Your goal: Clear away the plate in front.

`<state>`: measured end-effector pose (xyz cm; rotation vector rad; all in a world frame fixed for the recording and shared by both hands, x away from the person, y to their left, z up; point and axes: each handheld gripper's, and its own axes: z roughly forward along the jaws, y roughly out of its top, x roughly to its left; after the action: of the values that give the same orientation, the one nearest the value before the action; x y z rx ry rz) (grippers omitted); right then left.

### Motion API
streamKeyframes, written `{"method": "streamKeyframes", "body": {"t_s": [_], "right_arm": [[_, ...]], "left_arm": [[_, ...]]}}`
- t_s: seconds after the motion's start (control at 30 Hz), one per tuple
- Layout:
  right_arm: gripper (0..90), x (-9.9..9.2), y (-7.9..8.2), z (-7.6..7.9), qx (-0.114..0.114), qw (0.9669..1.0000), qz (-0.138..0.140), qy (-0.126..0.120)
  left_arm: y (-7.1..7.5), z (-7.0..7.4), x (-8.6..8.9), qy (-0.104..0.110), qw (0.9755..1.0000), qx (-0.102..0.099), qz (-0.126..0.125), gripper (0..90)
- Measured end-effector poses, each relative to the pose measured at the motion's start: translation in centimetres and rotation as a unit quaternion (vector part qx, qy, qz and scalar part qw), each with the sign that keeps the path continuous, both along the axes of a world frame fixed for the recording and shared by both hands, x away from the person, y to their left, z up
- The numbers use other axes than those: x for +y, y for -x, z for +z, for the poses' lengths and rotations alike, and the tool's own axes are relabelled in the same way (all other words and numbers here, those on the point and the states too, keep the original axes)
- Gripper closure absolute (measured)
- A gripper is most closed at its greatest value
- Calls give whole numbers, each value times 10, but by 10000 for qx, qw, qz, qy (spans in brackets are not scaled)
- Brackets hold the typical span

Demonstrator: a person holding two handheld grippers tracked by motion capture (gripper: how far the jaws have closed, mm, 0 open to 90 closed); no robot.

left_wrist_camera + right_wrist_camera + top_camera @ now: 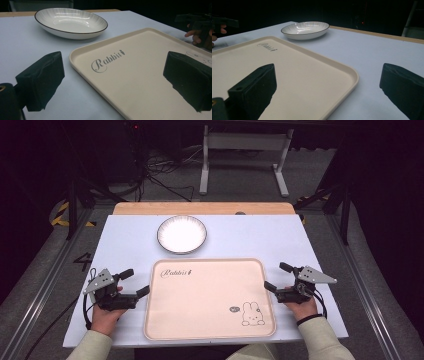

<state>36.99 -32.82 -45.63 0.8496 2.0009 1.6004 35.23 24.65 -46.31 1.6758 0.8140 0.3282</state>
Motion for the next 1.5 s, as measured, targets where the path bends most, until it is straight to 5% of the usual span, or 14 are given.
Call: {"method": "streamKeyframes", "body": {"t_s": [0.4,0.7,0.9,1.5], "right_arm": [[15,0,0,0,7,10000,-16,11],[21,1,0,0,14,10000,-29,39],[22,1,0,0,10,10000,-24,67],[26,2,-1,0,56,9999,-71,87]], "left_arm": [[2,12,0,256,9997,-14,-17,38],[2,26,-1,177,9998,-112,0,38],[-1,34,-6,-86,9999,-109,48,27],[-25,51,-13,-30,9998,-192,-109,3]]}}
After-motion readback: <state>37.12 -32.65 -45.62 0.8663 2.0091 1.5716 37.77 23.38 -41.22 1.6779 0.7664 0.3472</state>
